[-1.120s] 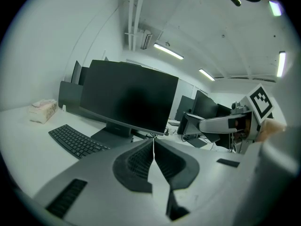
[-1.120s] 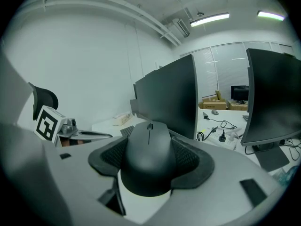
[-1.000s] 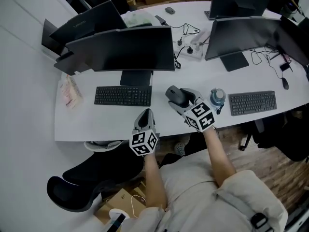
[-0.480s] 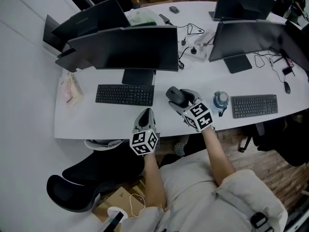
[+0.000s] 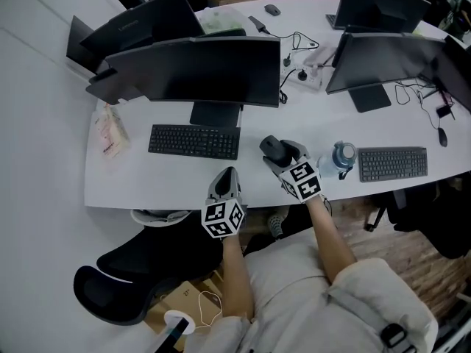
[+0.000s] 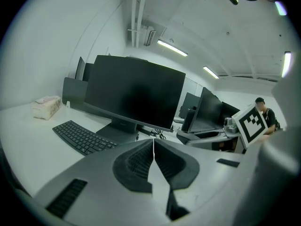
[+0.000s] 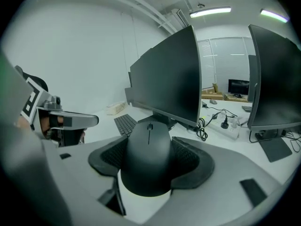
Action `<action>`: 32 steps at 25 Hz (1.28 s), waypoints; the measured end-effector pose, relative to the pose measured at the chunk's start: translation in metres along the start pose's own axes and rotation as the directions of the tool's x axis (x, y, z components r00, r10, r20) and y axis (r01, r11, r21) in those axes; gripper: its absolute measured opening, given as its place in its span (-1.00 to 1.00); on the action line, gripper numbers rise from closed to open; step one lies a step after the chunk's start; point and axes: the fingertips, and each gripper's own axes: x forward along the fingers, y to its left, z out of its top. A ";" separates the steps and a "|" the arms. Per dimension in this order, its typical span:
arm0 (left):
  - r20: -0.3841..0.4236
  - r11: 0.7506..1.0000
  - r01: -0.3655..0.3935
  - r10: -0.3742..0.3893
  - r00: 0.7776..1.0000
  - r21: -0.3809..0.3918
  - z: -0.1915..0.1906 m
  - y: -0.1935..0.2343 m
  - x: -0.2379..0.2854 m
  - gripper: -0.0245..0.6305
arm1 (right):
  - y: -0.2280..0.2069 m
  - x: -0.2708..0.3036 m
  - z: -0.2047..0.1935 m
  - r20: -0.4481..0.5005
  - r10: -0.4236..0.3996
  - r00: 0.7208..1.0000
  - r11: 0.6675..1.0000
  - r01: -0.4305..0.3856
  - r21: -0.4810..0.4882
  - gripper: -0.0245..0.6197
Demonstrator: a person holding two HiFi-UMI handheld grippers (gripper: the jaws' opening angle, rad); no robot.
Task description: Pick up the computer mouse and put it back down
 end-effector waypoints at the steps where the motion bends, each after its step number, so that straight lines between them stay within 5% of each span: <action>1: -0.001 1.000 -0.004 0.004 1.000 -0.002 -0.001 0.002 0.000 -0.85 | 0.000 0.003 -0.003 -0.007 -0.003 1.000 1.000 0.003 0.000 0.00; 20: -0.062 0.999 -0.006 0.004 0.998 -0.032 -0.023 0.009 0.010 -0.85 | -0.008 0.052 -0.096 -0.224 -0.012 0.975 1.000 0.007 -0.021 0.01; 32: -0.084 1.000 0.000 -0.002 0.996 -0.027 -0.032 0.005 0.005 -0.85 | -0.022 0.061 -0.164 -0.347 -0.086 0.934 0.994 0.101 0.026 0.01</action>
